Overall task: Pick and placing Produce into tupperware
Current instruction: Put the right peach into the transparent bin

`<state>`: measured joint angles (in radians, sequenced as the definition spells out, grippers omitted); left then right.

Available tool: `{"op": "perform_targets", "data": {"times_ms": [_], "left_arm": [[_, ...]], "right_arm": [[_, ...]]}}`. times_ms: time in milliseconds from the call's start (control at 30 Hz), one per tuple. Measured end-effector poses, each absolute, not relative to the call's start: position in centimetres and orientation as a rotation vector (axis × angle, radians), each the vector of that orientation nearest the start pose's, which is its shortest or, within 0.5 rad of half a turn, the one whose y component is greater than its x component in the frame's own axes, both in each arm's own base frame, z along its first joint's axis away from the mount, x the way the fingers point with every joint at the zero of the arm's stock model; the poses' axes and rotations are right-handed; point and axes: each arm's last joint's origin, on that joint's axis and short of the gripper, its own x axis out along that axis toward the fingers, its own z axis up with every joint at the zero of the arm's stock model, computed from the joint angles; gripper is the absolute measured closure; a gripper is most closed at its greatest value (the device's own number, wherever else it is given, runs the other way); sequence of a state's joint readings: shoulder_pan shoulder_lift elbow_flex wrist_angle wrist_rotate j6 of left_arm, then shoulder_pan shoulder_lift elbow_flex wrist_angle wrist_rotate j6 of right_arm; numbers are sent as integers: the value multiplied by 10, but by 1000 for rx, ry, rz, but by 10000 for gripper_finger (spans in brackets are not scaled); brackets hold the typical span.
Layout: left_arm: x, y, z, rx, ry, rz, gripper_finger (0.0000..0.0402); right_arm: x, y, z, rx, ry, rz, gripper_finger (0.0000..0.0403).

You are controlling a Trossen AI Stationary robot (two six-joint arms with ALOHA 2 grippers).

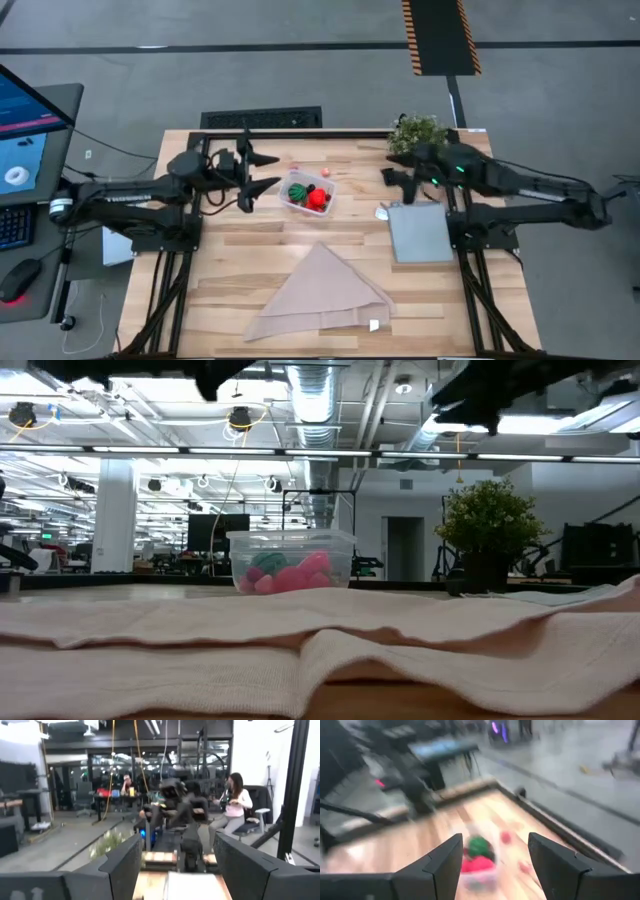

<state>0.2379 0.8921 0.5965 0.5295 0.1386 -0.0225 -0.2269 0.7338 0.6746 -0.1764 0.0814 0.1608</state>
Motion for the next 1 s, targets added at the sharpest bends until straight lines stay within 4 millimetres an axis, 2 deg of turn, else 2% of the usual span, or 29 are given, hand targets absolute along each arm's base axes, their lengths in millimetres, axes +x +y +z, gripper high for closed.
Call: {"op": "perform_targets", "data": {"times_ms": [133, 233, 433, 533, 700, 1000], "left_arm": [[179, 40, 298, -7, -237, 130, 166], [170, 38, 283, -26, -219, 134, 166], [152, 34, 261, -81, -225, 127, 166], [145, 32, 252, -93, -228, 126, 166], [137, 30, 242, -98, -240, 125, 166], [135, 30, 225, -113, -183, 131, 166]], "right_arm": [[187, -75, 313, 221, 300, -282, 155], [199, -111, 322, 260, 359, -235, 155], [219, -182, 335, 305, 474, -354, 155], [232, -207, 338, 291, 569, -360, 155], [259, -232, 337, 291, 670, -330, 155], [304, -246, 328, 233, 825, -223, 155]]}}
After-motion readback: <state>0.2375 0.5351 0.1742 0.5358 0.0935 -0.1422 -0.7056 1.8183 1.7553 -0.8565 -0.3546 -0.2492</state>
